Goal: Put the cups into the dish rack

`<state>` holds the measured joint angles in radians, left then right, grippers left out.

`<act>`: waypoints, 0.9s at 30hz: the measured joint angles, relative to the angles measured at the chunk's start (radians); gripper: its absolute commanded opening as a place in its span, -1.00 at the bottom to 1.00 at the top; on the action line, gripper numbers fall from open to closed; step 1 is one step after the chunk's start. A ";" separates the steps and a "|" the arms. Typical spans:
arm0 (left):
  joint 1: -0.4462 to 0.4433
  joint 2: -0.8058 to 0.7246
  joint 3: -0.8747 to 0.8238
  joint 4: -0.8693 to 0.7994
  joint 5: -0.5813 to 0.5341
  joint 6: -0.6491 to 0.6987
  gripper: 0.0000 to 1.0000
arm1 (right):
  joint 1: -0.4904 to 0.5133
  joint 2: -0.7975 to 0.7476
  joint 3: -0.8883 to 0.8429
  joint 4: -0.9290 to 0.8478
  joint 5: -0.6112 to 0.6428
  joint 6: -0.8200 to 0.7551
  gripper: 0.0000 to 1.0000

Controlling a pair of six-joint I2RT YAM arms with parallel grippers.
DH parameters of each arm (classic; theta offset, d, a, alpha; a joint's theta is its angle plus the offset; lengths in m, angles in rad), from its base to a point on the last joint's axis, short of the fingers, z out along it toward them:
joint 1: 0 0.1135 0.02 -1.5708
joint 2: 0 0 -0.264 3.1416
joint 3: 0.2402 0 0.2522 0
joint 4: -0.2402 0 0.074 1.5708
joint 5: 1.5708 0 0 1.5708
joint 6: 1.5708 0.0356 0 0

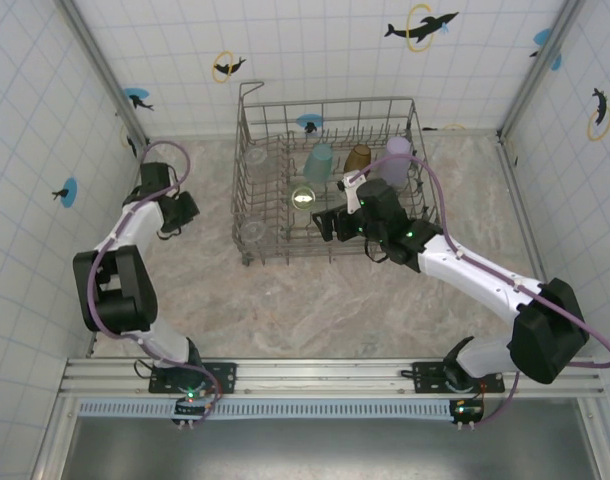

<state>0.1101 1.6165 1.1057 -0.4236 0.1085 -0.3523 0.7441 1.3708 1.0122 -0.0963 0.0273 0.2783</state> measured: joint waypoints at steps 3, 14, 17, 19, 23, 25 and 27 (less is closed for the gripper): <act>0.000 -0.062 -0.055 0.060 0.029 -0.046 -1.00 | 0.000 0.000 0.000 0.004 -0.007 0.008 1.00; 0.000 -0.237 -0.241 0.284 0.097 -0.225 -1.00 | 0.000 0.000 -0.001 0.019 -0.033 0.028 1.00; 0.000 -0.294 -0.298 0.328 0.099 -0.260 -1.00 | 0.000 0.000 -0.010 0.039 -0.037 0.033 1.00; 0.000 -0.349 -0.351 0.365 0.109 -0.290 -1.00 | 0.000 0.003 -0.011 0.050 -0.047 0.039 1.00; 0.000 -0.435 -0.426 0.423 0.129 -0.342 -1.00 | 0.000 0.018 -0.012 0.080 -0.062 0.051 1.00; 0.000 -0.475 -0.453 0.447 0.135 -0.366 -1.00 | 0.000 0.024 -0.013 0.095 -0.074 0.058 1.00; 0.000 -0.514 -0.473 0.464 0.135 -0.386 -1.00 | 0.000 0.029 -0.013 0.106 -0.085 0.063 1.00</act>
<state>0.1101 1.1023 0.6327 0.0402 0.2440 -0.7380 0.7441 1.3998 0.9989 0.0093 -0.0574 0.3412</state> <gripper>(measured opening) 0.064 0.999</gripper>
